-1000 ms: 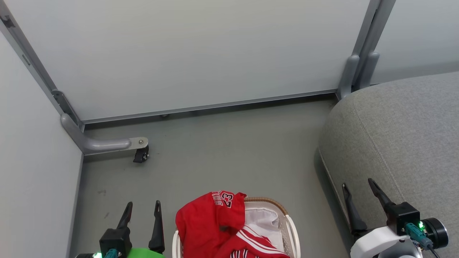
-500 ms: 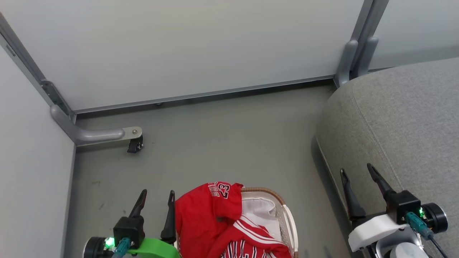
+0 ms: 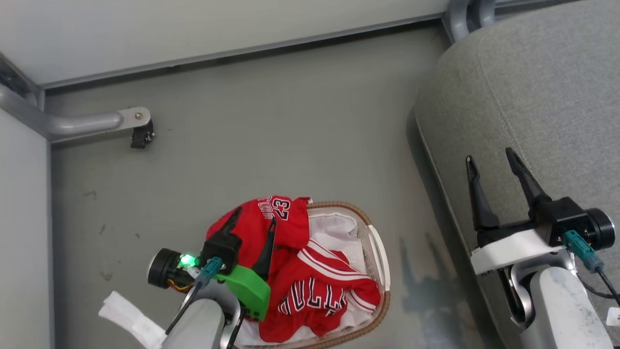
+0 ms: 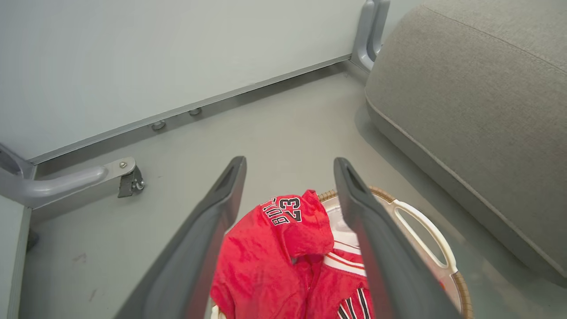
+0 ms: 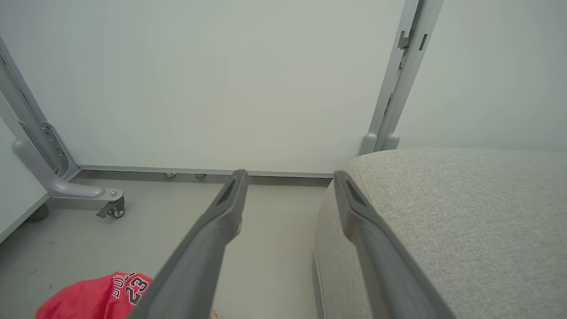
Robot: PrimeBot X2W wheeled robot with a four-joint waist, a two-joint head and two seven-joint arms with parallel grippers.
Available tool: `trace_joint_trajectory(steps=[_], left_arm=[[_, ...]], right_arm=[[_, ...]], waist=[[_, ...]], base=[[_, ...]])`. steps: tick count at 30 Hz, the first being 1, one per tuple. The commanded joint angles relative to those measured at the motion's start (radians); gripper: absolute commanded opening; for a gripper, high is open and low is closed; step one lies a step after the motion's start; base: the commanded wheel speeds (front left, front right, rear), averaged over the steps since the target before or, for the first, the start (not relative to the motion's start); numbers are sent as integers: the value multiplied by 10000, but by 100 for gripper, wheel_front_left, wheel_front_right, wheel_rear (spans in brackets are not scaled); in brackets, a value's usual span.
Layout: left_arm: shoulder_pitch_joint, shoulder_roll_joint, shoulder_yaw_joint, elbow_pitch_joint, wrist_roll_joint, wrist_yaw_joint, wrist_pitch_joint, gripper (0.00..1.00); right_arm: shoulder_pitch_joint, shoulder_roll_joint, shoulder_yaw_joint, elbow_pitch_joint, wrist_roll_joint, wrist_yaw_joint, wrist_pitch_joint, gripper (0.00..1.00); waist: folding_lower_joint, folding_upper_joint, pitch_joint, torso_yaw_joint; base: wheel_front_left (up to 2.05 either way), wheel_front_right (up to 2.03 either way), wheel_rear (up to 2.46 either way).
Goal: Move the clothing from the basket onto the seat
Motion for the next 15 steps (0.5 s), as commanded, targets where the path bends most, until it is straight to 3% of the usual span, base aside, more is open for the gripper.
trace_joint_trajectory(steps=[1, 15], left_arm=[[-499, 59, -191, 289, 68, -58, -7, 100], [-2678, 98, -2225, 3561, 886, -243, -7, 100]], right_arm=[[-307, -40, -51, -90, 29, -6, -22, 100], [-1883, -32, 120, -653, 404, -6, -22, 100]], waist=[[0, 0, 1540, -636], [0, 0, 4299, -1615]], base=[[0, 0, 0], [0, 0, 0]])
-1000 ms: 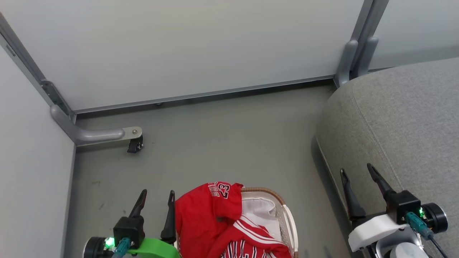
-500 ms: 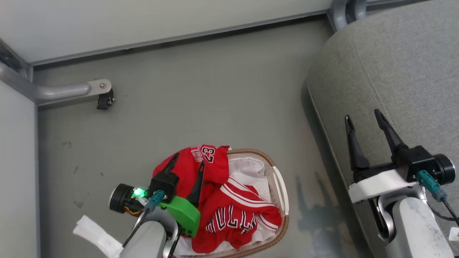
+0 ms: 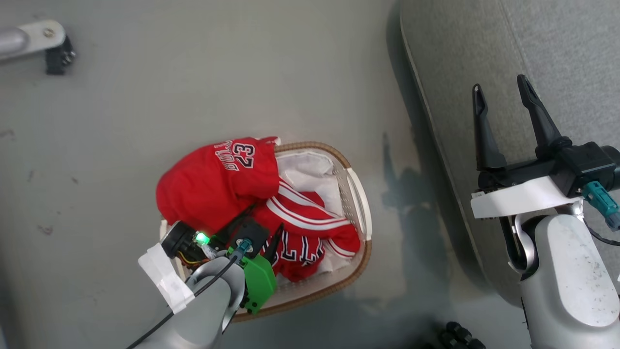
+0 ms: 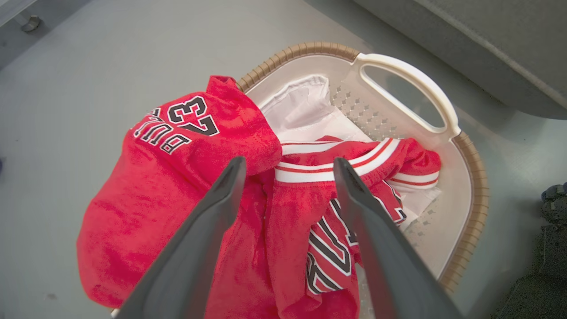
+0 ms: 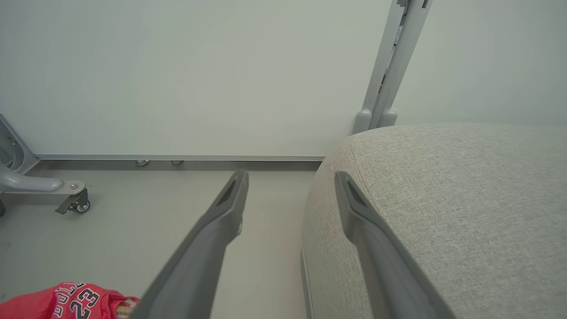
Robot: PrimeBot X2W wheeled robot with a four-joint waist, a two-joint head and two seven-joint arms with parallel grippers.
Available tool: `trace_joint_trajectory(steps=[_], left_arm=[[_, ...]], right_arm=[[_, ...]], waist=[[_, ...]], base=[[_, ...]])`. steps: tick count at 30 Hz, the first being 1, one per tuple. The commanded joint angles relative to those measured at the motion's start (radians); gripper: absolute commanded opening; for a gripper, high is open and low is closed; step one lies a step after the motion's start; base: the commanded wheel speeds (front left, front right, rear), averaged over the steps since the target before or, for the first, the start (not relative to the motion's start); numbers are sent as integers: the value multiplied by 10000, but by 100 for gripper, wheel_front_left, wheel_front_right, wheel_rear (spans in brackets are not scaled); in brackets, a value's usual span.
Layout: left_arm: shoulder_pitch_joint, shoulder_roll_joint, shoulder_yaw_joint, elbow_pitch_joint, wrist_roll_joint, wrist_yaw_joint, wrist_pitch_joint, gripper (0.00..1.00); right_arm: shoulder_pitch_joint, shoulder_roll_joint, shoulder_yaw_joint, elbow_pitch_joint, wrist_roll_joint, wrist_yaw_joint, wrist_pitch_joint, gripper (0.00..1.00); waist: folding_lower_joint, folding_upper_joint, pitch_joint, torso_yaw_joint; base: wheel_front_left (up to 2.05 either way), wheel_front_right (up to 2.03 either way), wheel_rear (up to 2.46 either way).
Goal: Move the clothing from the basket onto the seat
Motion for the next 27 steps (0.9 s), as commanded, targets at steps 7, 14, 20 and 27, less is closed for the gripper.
trace_joint_trajectory(steps=[7, 14, 20, 27], left_arm=[[-865, 97, -546, 1308, 266, -58, -9, 100], [-1274, 297, -511, 1644, 88, 17, -9, 100], [-1529, 548, -434, 1996, -50, 217, -8, 100], [-1803, 569, -311, 2633, -251, 551, 67, 77]], right_arm=[[-286, -21, 295, -138, 396, -6, -22, 100], [-507, -24, 342, -267, 730, -6, -22, 100], [-562, -23, 410, -337, 919, -6, -22, 100], [-518, -24, 597, -295, 1122, -6, -21, 100]], waist=[[-1, 0, 1869, -1177], [-1, 0, 2373, -1523], [-1, 0, 2538, -1682], [-1, 0, 2563, -1816]], base=[[0, 0, 0], [0, 0, 0], [0, 0, 0], [0, 0, 0]])
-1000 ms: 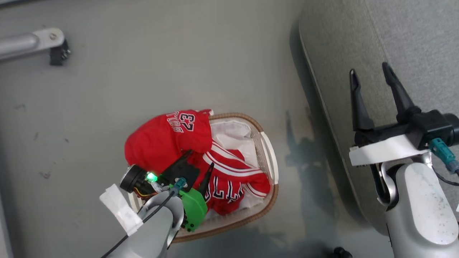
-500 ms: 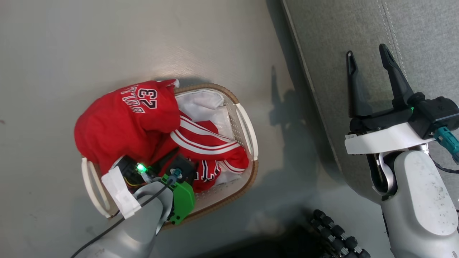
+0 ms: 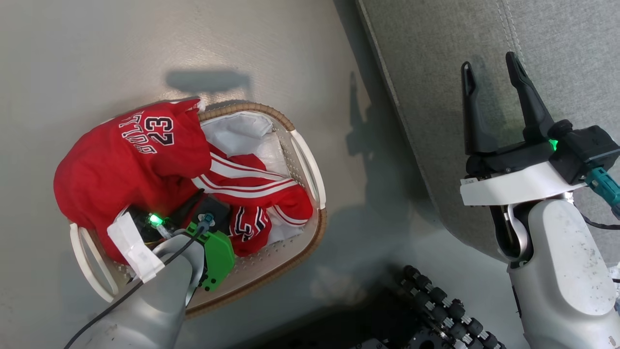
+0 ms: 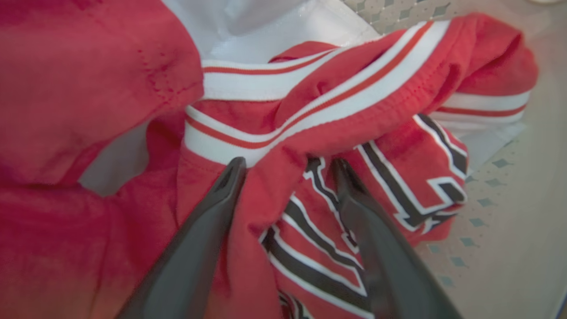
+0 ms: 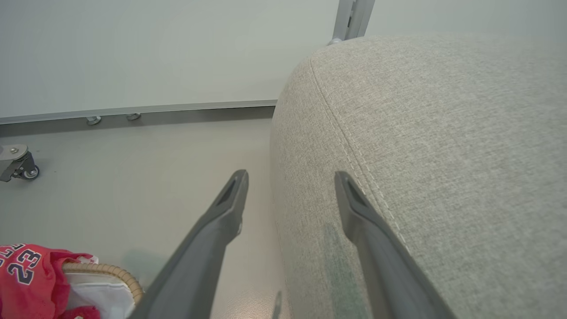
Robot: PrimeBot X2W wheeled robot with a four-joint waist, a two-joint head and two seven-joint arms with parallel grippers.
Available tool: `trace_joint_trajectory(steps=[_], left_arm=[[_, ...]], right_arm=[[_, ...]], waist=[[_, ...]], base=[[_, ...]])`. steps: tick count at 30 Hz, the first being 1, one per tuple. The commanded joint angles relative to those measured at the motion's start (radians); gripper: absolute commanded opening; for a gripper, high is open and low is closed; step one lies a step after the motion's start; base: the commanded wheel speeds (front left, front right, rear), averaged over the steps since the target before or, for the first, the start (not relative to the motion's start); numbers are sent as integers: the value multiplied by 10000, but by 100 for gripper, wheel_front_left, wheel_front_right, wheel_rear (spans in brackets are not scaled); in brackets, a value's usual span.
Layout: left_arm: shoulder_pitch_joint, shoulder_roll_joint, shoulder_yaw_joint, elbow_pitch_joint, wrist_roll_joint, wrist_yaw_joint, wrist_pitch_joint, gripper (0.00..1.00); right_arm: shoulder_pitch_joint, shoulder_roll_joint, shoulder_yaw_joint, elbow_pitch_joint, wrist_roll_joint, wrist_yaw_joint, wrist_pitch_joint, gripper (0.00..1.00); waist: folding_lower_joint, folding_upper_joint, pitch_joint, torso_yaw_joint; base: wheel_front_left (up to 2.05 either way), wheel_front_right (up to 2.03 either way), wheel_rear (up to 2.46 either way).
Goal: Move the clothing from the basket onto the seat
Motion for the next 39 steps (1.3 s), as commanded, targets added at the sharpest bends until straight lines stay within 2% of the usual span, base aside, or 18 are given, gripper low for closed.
trace_joint_trajectory(steps=[1, 2, 3, 4, 14, 24, 39], left_arm=[[-158, 40, 31, 119, -81, 62, 16, 42], [-185, 8, 14, 160, -108, 68, 41, 23], [-198, -21, 0, 188, -132, 71, 46, 8], [-188, -62, -15, 228, -166, 59, 42, 0], [345, -336, -417, -188, -253, -137, -73, 0], [1207, -378, -454, -2429, -531, -237, -87, 0], [1767, 462, -723, -5458, -521, -484, -88, 0]], right_arm=[[7, -26, 40, 12, 93, -6, -21, 100], [38, -26, 66, 31, 113, -6, -21, 100], [63, -26, 76, 48, 107, -6, -21, 100], [92, -28, 84, 73, 94, -6, -21, 100], [366, -28, -4, 397, -144, -6, -21, 100], [848, -32, -256, 706, -819, -8, -21, 100], [2525, -37, -552, 1249, -1827, -8, -21, 100]], waist=[[-1, 0, -11, -39], [-1, 0, -34, -56], [-1, 0, -58, -63], [-1, 0, -100, -65], [-1, 0, -939, 176], [-1, 0, -2708, 976], [-1, 0, -6472, 2416]], base=[[0, 0, 0], [0, 0, 0], [0, 0, 0], [0, 0, 0], [0, 0, 0], [0, 0, 0], [0, 0, 0]])
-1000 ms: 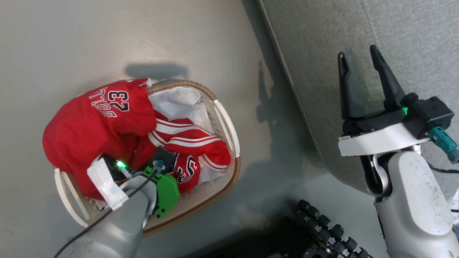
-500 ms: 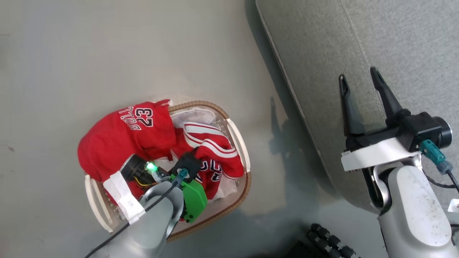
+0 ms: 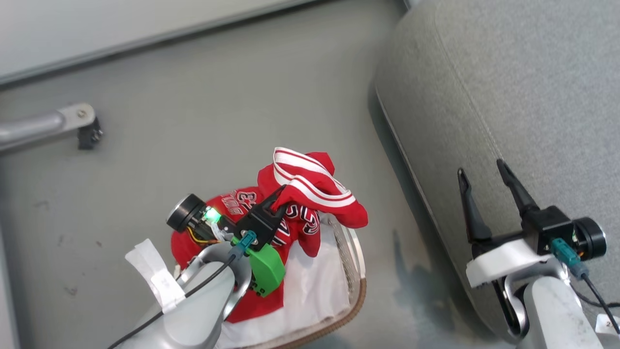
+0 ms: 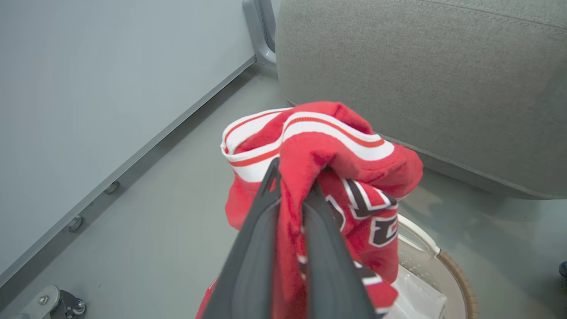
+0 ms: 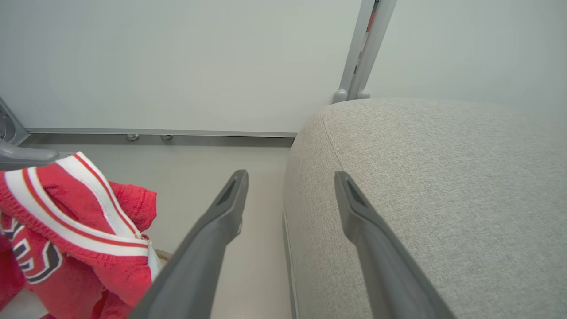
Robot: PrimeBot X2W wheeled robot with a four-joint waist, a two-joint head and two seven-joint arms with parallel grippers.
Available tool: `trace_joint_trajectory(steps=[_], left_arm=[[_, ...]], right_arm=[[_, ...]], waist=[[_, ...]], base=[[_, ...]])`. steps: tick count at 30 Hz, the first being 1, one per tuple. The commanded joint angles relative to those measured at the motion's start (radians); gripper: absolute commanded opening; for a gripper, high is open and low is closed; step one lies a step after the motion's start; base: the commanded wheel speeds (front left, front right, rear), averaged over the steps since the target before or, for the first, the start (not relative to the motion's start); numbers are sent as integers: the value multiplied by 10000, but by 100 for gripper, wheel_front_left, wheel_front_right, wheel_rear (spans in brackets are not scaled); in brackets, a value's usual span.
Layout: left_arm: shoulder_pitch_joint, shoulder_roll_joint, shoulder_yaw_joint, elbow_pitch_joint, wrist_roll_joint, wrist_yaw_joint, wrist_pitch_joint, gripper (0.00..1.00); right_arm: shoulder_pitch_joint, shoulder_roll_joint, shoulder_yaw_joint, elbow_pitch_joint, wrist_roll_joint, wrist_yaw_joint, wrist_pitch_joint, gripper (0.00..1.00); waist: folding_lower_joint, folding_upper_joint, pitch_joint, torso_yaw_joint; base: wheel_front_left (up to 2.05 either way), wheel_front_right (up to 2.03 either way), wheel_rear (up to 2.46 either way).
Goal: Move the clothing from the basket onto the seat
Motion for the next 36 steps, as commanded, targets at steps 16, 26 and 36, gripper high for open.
trace_joint_trajectory(steps=[16, 26, 36], left_arm=[[-2628, 1373, -2046, -1773, -821, -79, 771, 0], [-4089, 1708, -2570, -2355, -1634, -80, 1235, 0], [-4481, 1434, -2987, -2402, -1954, -81, 1330, 0]], right_arm=[[1203, -46, 915, 290, 88, -10, -21, 100], [590, -44, 1944, 202, 222, -10, -21, 100], [-124, -46, 3085, 504, 444, -10, -21, 100]], waist=[[0, 0, -3795, 1249], [0, 0, -3994, 1257], [0, 0, -4109, 1526]], base=[[0, 0, 0], [0, 0, 0], [0, 0, 0]])
